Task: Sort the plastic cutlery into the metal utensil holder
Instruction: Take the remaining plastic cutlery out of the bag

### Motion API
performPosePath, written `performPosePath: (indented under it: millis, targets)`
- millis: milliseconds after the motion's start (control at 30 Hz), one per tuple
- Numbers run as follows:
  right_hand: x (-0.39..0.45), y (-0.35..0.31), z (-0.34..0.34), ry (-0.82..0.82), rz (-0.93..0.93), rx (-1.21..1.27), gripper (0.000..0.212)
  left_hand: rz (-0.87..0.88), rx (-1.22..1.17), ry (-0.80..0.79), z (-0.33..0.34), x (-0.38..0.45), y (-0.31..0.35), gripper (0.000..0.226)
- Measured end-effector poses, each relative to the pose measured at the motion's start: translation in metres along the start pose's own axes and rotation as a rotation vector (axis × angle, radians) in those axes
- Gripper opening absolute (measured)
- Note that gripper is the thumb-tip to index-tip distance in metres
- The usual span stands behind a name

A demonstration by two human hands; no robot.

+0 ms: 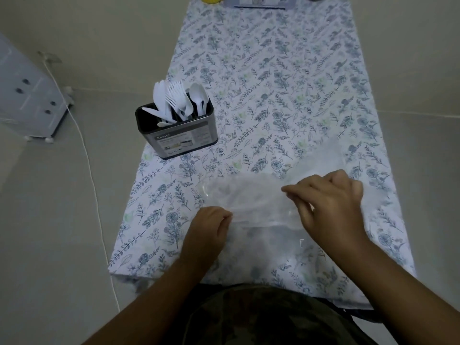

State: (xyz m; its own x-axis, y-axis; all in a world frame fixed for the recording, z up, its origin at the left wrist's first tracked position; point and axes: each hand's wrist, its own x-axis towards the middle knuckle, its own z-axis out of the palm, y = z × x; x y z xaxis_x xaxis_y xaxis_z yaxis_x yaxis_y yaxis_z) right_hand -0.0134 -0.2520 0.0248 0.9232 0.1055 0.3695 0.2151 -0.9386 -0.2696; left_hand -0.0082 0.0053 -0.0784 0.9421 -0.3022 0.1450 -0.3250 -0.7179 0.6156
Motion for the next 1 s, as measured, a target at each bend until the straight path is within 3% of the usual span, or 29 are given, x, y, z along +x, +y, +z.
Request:
performPosePath:
  millis: [300,633,767,900,1000]
  targets:
    - [-0.011,-0.005,-0.002,0.039,0.014,0.034,0.017,0.019,0.037,0.034,-0.001,0.000,0.005,0.012]
    - [-0.020,-0.005,0.015,-0.185,0.202,0.104,0.022,-0.039,-0.115,0.080,-0.016,0.011,0.020,0.004]
    - [-0.017,-0.038,0.024,-0.322,0.180,0.153,0.029,-0.218,-0.296,0.163,-0.033,0.019,0.037,0.010]
    - [-0.008,-0.073,0.039,-0.398,0.115,0.072,0.054,-0.492,-0.753,0.119,-0.051,0.031,0.053,0.030]
    - [-0.006,-0.081,0.049,-0.424,0.111,0.009,0.052,-0.541,-0.999,0.060,-0.060,0.037,0.060,0.027]
